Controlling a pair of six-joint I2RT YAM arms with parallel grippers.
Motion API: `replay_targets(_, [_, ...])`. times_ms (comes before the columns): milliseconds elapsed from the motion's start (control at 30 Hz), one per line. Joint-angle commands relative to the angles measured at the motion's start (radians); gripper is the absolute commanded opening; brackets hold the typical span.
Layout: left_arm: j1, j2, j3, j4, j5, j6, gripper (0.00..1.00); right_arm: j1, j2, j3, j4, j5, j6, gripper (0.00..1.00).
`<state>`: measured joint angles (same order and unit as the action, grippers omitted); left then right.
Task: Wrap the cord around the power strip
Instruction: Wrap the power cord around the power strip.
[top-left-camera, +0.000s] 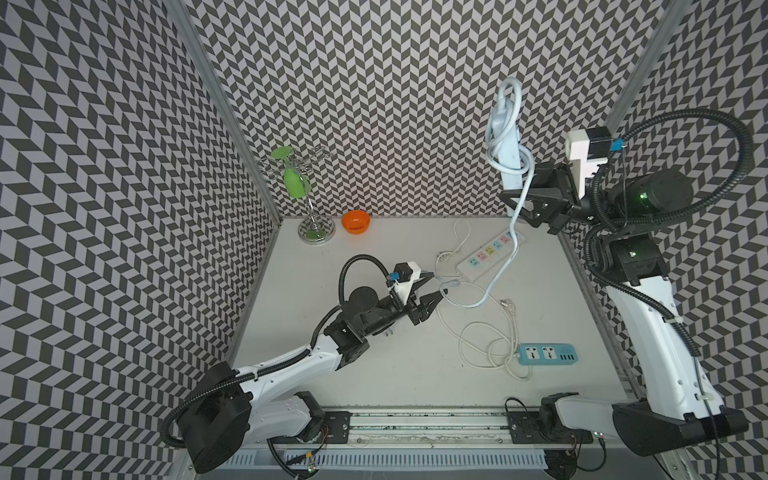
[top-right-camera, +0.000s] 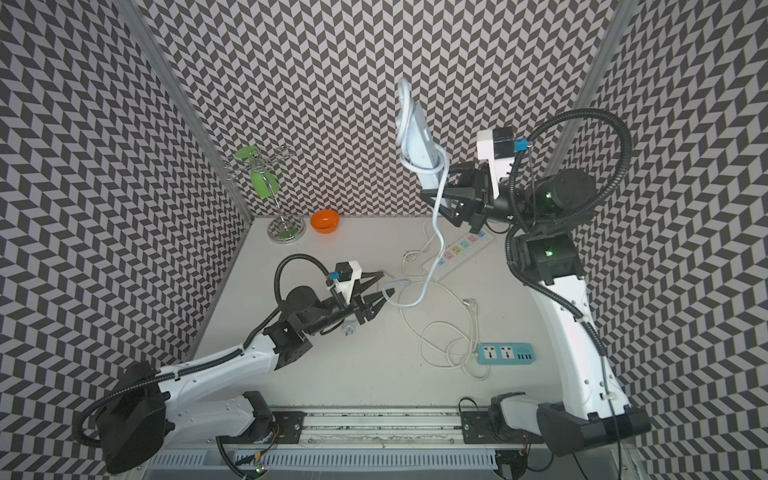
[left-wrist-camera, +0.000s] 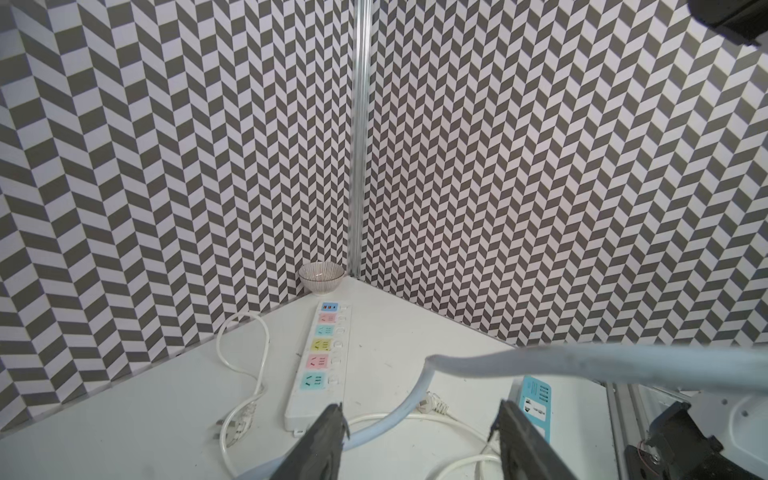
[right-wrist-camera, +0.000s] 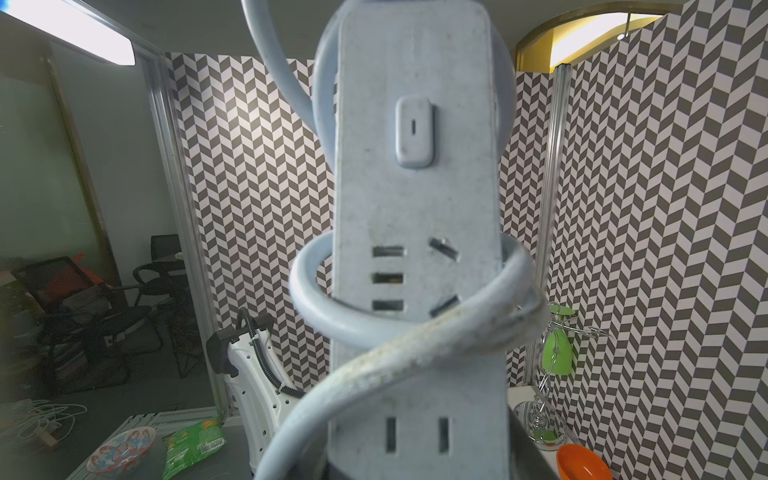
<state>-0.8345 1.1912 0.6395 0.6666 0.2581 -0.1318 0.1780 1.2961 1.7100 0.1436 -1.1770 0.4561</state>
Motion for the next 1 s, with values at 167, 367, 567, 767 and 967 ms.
replay_targets(167, [-0.043, 0.055, 0.037, 0.140, 0.038, 0.008, 0.60, -0.003, -0.016, 0.022, 0.081, -0.001, 0.025, 0.00])
replay_targets(367, [-0.043, 0.108, 0.060, 0.202, 0.050, -0.006, 0.56, -0.003, -0.018, 0.011, 0.100, -0.007, 0.038, 0.00])
replay_targets(567, [-0.042, 0.163, 0.107, 0.225, 0.065, -0.005, 0.48, -0.002, -0.023, 0.004, 0.123, -0.013, 0.054, 0.00])
replay_targets(767, [-0.011, 0.173, 0.108, 0.211, 0.097, 0.019, 0.06, -0.002, -0.029, -0.002, 0.094, -0.016, 0.031, 0.00])
replay_targets(967, [0.193, 0.095, 0.059, 0.057, 0.232, 0.014, 0.01, -0.003, -0.051, -0.018, 0.048, -0.049, -0.034, 0.00])
